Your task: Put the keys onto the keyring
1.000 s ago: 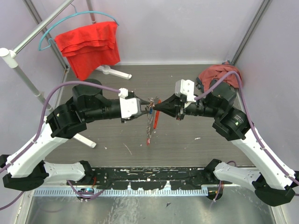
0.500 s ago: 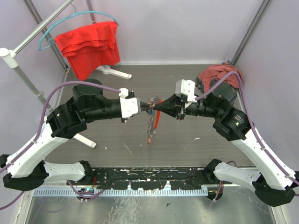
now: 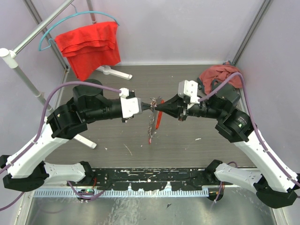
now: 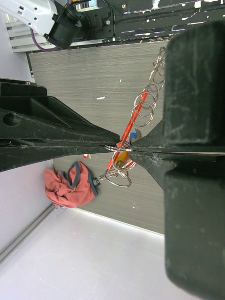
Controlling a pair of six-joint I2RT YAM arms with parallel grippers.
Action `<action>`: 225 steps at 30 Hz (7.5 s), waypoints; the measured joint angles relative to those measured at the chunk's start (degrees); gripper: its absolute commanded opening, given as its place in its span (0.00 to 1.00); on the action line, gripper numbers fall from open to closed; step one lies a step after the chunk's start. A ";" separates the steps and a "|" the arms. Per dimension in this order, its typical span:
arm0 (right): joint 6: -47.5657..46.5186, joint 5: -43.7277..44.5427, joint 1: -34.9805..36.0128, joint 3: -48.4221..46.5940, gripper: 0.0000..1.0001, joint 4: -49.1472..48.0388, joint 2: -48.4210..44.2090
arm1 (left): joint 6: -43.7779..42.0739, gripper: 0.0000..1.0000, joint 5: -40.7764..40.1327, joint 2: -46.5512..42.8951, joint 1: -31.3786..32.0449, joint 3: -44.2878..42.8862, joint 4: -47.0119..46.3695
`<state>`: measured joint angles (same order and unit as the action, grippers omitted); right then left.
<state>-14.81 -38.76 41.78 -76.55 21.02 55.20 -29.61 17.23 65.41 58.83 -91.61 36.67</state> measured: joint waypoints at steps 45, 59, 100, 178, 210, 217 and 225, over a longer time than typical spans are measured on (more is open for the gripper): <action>4.07 1.97 -0.11 1.62 0.01 -5.99 -2.78 | 3.87 0.34 3.04 -0.76 0.20 3.85 -8.26; 4.07 1.16 -0.11 1.62 0.01 -5.99 -2.78 | 5.27 0.11 4.15 -0.76 0.20 4.02 -10.75; -7.08 5.31 -0.11 6.97 0.33 9.16 -2.14 | -4.31 0.00 -24.33 18.27 4.70 -17.22 32.54; 8.79 -3.56 -0.11 20.81 0.16 -24.57 -1.16 | -6.21 0.00 -13.27 14.27 4.70 -17.38 30.12; 5.97 -2.95 -0.11 9.16 0.01 -17.20 -1.20 | -0.59 0.47 -7.63 -6.97 4.72 2.51 -2.95; 7.26 -6.12 -0.11 8.26 0.01 -19.12 -2.25 | -0.13 0.46 -4.02 -5.99 4.72 2.54 -4.50; 7.93 -8.33 -0.11 8.17 0.01 -20.65 -3.58 | -0.13 0.43 -1.90 -5.84 4.70 2.51 -4.50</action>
<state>-6.87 -47.09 41.67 -68.38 0.36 51.62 -29.74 15.33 59.57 63.53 -89.10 32.16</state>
